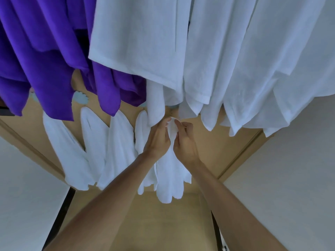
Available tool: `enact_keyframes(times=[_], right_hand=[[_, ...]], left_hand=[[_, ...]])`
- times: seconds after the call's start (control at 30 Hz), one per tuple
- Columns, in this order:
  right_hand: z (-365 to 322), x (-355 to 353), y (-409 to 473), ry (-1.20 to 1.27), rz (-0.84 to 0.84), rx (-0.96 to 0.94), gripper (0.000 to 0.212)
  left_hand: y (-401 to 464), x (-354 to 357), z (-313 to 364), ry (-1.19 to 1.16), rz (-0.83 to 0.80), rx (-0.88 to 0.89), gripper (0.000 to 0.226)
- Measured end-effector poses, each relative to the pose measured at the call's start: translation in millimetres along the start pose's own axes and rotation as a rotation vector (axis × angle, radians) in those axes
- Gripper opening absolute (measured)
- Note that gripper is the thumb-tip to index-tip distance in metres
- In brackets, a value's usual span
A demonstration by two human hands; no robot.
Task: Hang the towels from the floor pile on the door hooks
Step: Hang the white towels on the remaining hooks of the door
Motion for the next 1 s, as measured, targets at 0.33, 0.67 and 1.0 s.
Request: enact_keyframes(times=[0.33,0.67,1.0], right_hand=[[14.2,16.3,12.6,-0.039,0.070,-0.027,0.063],[15.0,16.6,15.3,0.007,0.139,-0.052,0.061],[38.1,26.6,23.4,-0.017,0.143,-0.095,0.062]], left_hand=[[12.8,19.4,-16.0,0.007,0.076,0.057,0.037],[13.4,16.5,-10.0,-0.017,0.083,0.071,0.049],[18.1,27.1,-18.9,-0.084,0.129,0.062,0.036]])
Point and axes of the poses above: each hand's wrist, its own y-axis towards the middle knuckle, its own x-axis out of the palm, z = x × y, the point moved 2 cm from there along y, towards the middle knuckle, and after that the axes turned 10 degrees about y, right-handed, at the moved point
